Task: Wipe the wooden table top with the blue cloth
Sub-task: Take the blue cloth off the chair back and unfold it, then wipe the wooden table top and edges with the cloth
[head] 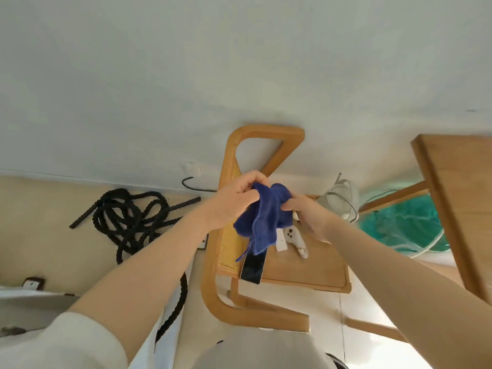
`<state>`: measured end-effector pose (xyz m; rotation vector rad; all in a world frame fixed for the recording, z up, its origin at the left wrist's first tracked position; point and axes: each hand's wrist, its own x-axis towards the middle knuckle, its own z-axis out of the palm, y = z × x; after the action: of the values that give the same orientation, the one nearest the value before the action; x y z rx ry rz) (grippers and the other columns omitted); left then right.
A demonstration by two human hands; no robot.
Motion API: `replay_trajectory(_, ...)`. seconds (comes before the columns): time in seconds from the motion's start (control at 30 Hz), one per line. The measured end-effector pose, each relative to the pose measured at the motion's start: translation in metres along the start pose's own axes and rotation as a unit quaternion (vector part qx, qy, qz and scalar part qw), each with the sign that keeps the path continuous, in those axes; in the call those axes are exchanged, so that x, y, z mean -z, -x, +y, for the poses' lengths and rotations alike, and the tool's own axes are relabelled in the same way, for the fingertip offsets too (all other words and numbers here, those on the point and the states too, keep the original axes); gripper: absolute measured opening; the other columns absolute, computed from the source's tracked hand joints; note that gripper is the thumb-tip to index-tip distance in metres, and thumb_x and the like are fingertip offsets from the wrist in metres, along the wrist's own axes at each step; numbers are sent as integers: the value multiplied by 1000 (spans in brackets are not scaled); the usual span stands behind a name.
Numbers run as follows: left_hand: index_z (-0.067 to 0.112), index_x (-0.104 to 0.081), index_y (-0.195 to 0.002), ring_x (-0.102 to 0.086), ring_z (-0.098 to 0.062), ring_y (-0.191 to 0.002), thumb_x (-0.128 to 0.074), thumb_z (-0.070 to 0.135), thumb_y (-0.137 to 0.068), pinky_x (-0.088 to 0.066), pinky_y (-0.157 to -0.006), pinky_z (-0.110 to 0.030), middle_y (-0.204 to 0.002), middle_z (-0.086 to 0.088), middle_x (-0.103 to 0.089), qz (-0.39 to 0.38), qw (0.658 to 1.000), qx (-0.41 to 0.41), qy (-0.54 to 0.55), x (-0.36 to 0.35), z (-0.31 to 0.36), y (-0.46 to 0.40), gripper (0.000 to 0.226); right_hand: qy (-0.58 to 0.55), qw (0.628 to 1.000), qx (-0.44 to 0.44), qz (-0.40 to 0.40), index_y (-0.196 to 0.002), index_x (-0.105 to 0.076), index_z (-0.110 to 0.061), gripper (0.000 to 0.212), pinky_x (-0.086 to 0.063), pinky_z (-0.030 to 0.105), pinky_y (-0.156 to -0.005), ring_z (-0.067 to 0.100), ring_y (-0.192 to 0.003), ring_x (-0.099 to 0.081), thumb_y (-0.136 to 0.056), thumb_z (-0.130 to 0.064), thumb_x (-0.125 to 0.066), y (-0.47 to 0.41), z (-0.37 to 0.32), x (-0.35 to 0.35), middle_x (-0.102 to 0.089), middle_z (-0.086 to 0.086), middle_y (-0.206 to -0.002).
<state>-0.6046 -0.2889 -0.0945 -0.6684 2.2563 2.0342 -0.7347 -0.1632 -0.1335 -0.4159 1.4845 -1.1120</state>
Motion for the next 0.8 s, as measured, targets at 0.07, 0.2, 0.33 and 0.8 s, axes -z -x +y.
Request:
replay_trajectory(0.07, 25, -55, -86, -52, -18, -80, -39, 2, -95, -44, -76, -30, -86, -3, -56, -16, 998, -3, 57, -17, 26, -13, 29, -44, 999, 7, 16, -119, -55, -9, 31, -50, 27, -78, 20, -96, -63, -89, -11, -53, 27, -5, 24, -65, 8, -113)
replay_trajectory(0.2, 19, -58, -96, -57, -16, -80, -39, 12, -99, -48, -71, -29, -90, -1, -62, -1, 990, 1, 141, -71, 65, -50, 20, -34, 983, 91, 156, -107, -63, -18, 19, -51, 27, -81, 14, -97, -65, -92, -25, -53, 85, -1, 76, -70, -1, -105)
replay_trajectory(0.33, 15, -58, -112, -62, -20, -99, -40, 38, -98, -51, -86, -36, -112, -7, -63, -53, 982, 107, 146, -170, 80, -78, 32, -36, 926, 111, 360, -108, -54, -18, 20, -49, 22, -71, 12, -84, -60, -96, -32, -46, 146, 21, 124, -65, 4, -104)
replay_trajectory(0.8, 23, -54, -122, -62, -24, -103, -57, 29, -90, -51, -89, -42, -114, -4, -65, -69, 971, 138, 180, -539, 124, -79, 32, -199, 901, 128, 363, -118, -51, -22, 30, -54, 37, -76, 21, -95, -63, -89, -24, -60, 391, 126, 330, -64, 4, -107)
